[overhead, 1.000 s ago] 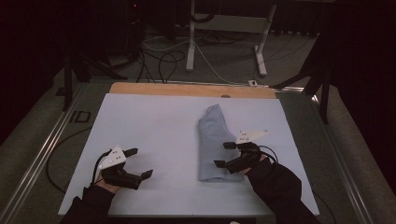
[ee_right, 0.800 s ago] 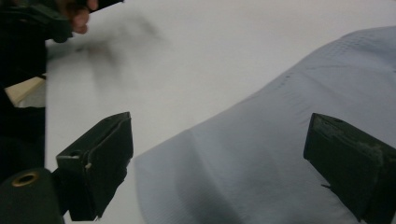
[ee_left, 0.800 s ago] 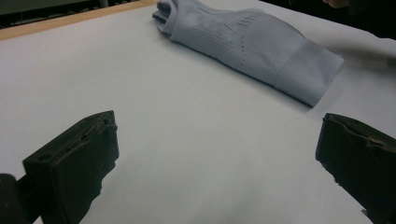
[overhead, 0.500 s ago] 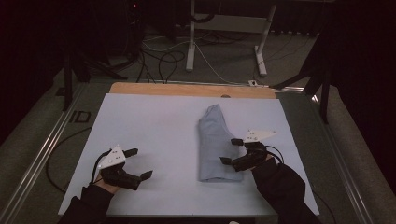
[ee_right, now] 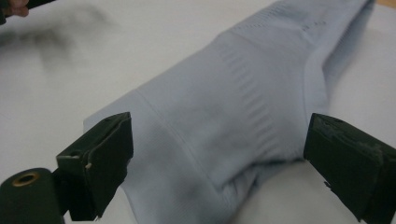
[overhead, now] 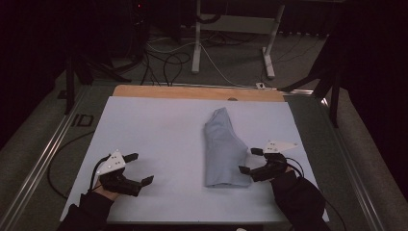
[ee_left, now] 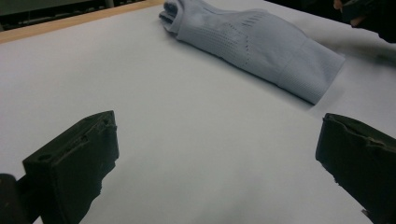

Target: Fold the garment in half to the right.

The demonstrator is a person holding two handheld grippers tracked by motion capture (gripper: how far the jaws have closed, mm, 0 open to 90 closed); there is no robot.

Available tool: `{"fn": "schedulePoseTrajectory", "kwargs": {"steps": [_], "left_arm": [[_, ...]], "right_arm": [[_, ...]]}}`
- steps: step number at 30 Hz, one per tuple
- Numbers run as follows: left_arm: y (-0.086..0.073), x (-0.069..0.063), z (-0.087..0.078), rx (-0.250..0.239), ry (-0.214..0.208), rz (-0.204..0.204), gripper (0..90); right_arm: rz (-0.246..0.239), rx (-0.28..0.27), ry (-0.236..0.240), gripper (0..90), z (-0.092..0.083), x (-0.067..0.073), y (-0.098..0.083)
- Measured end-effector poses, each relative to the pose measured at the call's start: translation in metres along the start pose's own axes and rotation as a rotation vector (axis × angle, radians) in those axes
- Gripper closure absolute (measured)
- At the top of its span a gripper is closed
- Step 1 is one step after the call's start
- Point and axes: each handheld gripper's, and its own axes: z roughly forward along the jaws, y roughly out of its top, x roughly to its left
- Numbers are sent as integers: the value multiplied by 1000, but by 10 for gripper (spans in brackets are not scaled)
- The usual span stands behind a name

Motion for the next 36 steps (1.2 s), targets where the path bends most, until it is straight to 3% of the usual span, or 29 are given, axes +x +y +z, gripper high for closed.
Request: {"fn": "schedulePoseTrajectory", "kwargs": {"steps": [5, 8, 12, 20, 32, 36], "left_arm": [[-5, 2, -4, 2, 9, -11, 6], [-8, 4, -4, 7, 12, -17, 6], [-9, 4, -4, 7, 20, -13, 6], [-15, 5, -4, 44, 55, -4, 6], [-22, 12, -11, 35, 115, -41, 6], [-22, 11, -11, 40, 118, -38, 6]], "right_arm": [[29, 9, -32, 85, -9, -3, -16], [19, 22, -55, 86, -12, -2, -26], [13, 9, -61, 86, -17, 2, -36], [59, 4, -80, 86, -24, 2, -51], [76, -34, -116, 86, -25, -4, -51], [75, -22, -120, 86, -23, -3, -52]]}}
